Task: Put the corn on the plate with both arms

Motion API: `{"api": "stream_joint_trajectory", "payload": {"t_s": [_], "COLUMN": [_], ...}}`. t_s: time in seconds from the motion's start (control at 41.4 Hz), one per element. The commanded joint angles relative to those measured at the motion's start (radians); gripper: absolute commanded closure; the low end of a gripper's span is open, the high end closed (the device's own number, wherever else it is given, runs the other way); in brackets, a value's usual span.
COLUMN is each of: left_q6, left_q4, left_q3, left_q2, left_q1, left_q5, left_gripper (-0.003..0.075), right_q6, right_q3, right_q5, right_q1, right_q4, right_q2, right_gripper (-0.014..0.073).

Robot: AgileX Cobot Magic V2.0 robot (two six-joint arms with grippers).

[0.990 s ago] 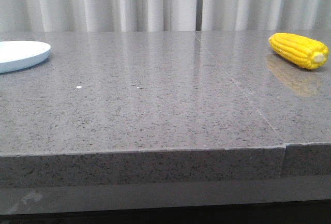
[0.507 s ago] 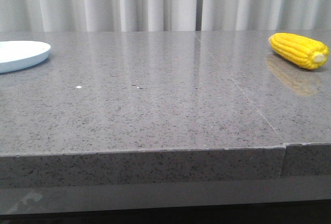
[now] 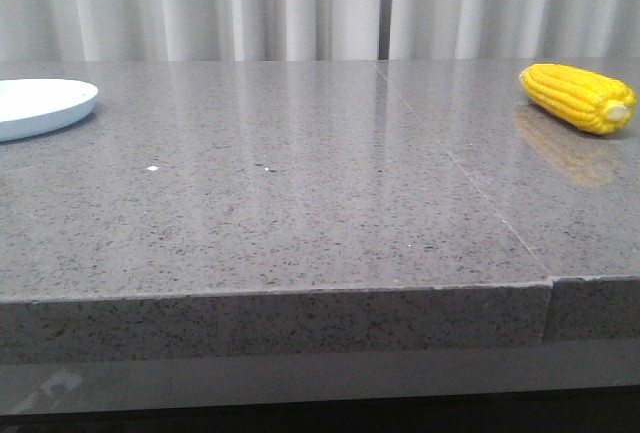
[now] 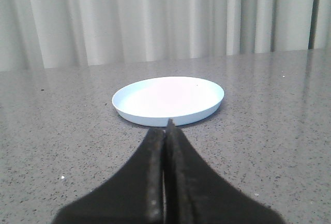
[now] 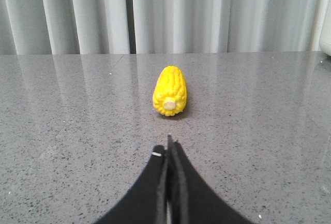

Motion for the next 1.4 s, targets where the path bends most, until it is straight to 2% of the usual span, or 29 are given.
{"api": "stream_joint_trajectory", "payload": {"t_s": [0.0,0.266,0.41,0.676,0.966,1.062,1.134,1.376], "left_q6": [-0.009,-0.009,-0.009,-0.009,-0.009,-0.009,-0.009,-0.009], "left_q4": [-0.008,-0.008,-0.014,-0.014,-0.014,-0.014,-0.014,-0.014], "left_q3": [0.003,-0.004,-0.087,-0.403,-0.728,-0.783,-0.787,-0.775], "left_q2": [-0.020,-0.020,-0.020,0.038,0.259,0.329,0.371,0.461], "left_q1": [0.001,0.001,0.001,0.001,0.001,0.001,0.001,0.001], "left_q5": [-0.084,-0.154,-0.135,0.058,0.393,0.491,0.511,0.514], "left_gripper": [0.0740,0.0740,0.0740,0.0740,0.0740,0.0741,0.0740,0.0740], "right_q6": [-0.007,-0.007,-0.006,-0.007,-0.007,-0.007,-0.007,-0.007], "right_q3": [-0.016,-0.020,-0.100,-0.387,-0.698,-0.763,-0.780,-0.779], "right_q5": [-0.080,-0.128,-0.095,0.140,0.450,0.556,0.598,0.615], "right_q1": [0.002,0.002,0.002,0.002,0.002,0.002,0.002,0.002], "right_q4": [-0.010,-0.010,-0.009,-0.010,-0.010,-0.011,-0.012,-0.012], "right_q2": [-0.012,-0.012,-0.012,0.046,0.309,0.394,0.449,0.580], "right_gripper": [0.0662,0.0662,0.0662,0.0662,0.0662,0.0662,0.0662,0.0662]}}
